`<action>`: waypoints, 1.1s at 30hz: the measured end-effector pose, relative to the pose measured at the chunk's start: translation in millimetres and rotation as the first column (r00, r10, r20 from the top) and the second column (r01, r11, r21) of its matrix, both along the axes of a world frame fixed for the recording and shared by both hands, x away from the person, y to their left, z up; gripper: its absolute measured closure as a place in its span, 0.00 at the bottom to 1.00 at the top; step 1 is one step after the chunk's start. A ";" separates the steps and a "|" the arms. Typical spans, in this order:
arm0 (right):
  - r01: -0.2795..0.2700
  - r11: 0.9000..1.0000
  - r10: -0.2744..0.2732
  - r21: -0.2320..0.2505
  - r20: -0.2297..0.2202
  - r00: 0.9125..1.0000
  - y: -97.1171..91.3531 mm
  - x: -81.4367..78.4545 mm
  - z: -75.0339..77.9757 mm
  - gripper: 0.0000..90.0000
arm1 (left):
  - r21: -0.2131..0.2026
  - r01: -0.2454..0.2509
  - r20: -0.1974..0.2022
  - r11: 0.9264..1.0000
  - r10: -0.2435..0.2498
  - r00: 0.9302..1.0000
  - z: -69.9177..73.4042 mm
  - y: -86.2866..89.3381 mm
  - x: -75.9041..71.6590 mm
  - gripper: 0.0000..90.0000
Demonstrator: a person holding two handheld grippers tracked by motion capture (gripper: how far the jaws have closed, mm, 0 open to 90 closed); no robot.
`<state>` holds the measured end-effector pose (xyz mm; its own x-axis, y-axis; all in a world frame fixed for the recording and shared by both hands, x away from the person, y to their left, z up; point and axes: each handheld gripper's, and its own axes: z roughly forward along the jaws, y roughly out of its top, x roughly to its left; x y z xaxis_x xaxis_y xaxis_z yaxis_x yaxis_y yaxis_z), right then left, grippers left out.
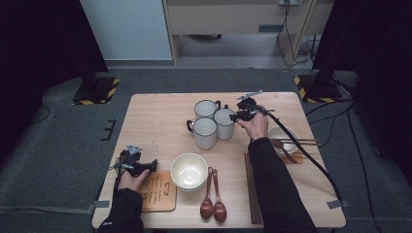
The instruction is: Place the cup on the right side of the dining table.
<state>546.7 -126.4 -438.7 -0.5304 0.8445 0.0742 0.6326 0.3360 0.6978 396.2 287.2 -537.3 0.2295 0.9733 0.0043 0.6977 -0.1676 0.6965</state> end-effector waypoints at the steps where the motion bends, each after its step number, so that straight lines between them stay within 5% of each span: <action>1: 0.004 1.000 -0.004 -0.004 -0.003 1.000 0.3 0.3 -0.7 0.68 | 0.000 0.000 0.000 1.000 0.000 1.000 0.0 0.0 0.0 0.00; 14: 0.036 0.999 -0.036 0.005 -0.021 0.999 5.2 6.8 -11.7 0.68 | 0.000 0.000 0.000 1.000 0.000 1.000 0.0 0.0 0.0 0.00; 33: 0.128 0.992 -0.127 0.014 -0.033 0.991 11.1 9.2 -18.9 0.80 | 0.000 0.000 0.000 1.000 0.000 1.000 0.0 0.0 0.0 0.00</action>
<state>555.9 -115.3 -457.7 -0.4156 0.9036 0.1034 0.6918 0.2402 0.6810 396.2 287.2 -537.3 0.2298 0.9732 0.0044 0.6978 -0.1679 0.6964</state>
